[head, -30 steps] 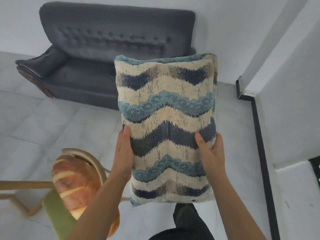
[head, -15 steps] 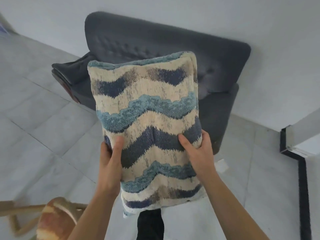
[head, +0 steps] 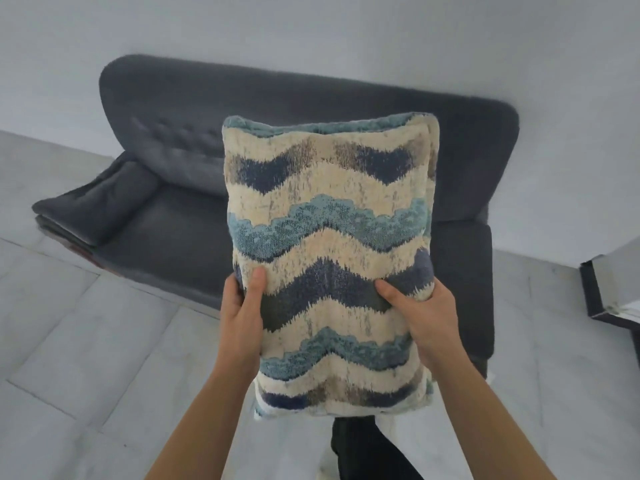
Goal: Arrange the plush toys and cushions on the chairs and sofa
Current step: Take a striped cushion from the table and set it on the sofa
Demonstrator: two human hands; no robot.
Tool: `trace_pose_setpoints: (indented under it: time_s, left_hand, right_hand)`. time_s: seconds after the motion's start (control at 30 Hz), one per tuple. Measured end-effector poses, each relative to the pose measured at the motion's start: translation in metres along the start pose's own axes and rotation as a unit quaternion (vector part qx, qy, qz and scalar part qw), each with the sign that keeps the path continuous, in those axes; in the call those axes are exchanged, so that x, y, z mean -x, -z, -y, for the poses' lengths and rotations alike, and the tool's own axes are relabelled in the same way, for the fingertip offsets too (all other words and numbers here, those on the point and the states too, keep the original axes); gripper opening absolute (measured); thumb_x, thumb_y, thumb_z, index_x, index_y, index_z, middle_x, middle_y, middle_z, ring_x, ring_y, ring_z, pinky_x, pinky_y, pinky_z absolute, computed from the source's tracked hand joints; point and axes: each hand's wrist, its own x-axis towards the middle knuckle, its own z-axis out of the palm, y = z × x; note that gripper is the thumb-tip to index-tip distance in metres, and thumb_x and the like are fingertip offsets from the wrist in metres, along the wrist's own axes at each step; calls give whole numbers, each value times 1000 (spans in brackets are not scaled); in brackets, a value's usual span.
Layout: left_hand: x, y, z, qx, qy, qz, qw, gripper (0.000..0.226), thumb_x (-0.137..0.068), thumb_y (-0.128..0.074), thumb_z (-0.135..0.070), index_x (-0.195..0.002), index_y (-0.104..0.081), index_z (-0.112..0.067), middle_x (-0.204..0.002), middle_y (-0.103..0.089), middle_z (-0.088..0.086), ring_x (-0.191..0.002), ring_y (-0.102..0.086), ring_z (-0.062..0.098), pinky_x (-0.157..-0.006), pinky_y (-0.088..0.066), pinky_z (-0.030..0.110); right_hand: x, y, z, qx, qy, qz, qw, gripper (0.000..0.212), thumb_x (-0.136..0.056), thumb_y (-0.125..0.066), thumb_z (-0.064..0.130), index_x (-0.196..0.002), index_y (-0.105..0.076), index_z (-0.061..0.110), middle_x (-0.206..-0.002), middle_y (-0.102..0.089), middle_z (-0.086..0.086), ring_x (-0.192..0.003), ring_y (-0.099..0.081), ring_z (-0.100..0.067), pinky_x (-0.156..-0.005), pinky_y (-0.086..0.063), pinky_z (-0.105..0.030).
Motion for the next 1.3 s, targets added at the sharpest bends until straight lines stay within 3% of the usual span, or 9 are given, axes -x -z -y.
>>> trace_pose_setpoints:
  time_s: [0.23, 0.4, 0.43, 0.57, 0.67, 0.77, 0.93, 1.13, 1.3]
  left_hand:
    - [-165, -46, 13, -126, 83, 9, 989, 64, -100, -58, -49, -155, -33, -31, -150, -52, -5, -133, -54, 17, -111, -46, 44]
    - [-273, -54, -15, -309, -59, 80, 946, 108, -87, -76, -36, -162, 2, -32, -171, -7, -1, -154, -22, 18, -124, -28, 47]
    - [-295, -55, -17, -399, -125, 104, 902, 114, -84, -80, -39, -162, 3, -31, -171, -2, 0, -156, -15, 20, -125, -22, 49]
    - [-381, -67, -5, -650, -406, 215, 606, 115, -71, -89, -41, -159, -17, -24, -167, -1, 20, -156, -1, 42, -122, -10, 61]
    - [-457, -76, 36, -691, -447, 276, 496, 105, -68, -87, -48, -155, -35, -22, -164, -30, 21, -154, -18, 43, -119, -6, 68]
    - [-529, -76, 98, -732, -368, 318, 478, 88, -66, -88, -51, -139, -55, -14, -128, -64, 12, -129, -54, 38, -117, -16, 69]
    - [-582, -38, 204, -771, -217, 425, 421, 64, -88, -68, -54, -134, -50, -13, -133, -54, 10, -126, -46, 35, -117, -20, 56]
    - [-626, -30, 244, -716, -364, 353, 480, 67, -70, -84, -34, -126, -57, -8, -110, -60, 18, -102, -57, 40, -105, -26, 53]
    - [-651, -67, 225, -699, -361, 334, 519, 57, -77, -80, -28, -123, -54, -7, -109, -56, 18, -101, -52, 40, -93, -34, 54]
  right_hand:
    - [-140, -67, 4, -17, -8, 11, 1000, 35, -75, -91, 11, -104, -77, 25, -98, -82, 5, -96, -78, -18, -86, -63, -43]
    - [-216, -138, 9, 125, 29, 62, 990, 19, -81, -88, 19, -96, -77, 17, -90, -78, 4, -84, -72, -13, -81, -58, -31]
    - [-230, -151, 6, 166, 37, 72, 983, 19, -82, -87, 20, -97, -76, 17, -90, -75, 1, -84, -70, -16, -82, -57, -32]
    - [-291, -194, -20, 311, 94, 132, 936, 23, -88, -81, 25, -111, -80, 22, -85, -64, -3, -82, -63, -25, -72, -48, -37]
    - [-337, -219, -53, 382, 131, 157, 902, 34, -87, -81, 23, -121, -77, 24, -83, -51, 2, -79, -52, -19, -70, -33, -27]
    - [-371, -243, -99, 419, 85, 150, 892, 46, -87, -81, 24, -132, -71, 23, -96, -56, -2, -92, -49, -15, -80, -35, -25]
    - [-401, -265, -200, 498, -77, 180, 845, 62, -88, -78, 36, -146, -57, 25, -126, -55, -8, -121, -51, -27, -104, -42, -35]
    - [-428, -240, -230, 656, 20, -15, 755, 87, -74, -64, 84, -127, -68, 15, -120, -57, -20, -117, -52, -41, -114, -28, -51]
    - [-463, -223, -191, 700, -42, -88, 707, 82, -71, -57, 86, -103, -64, 11, -105, -62, -16, -108, -56, -39, -116, -26, -53]
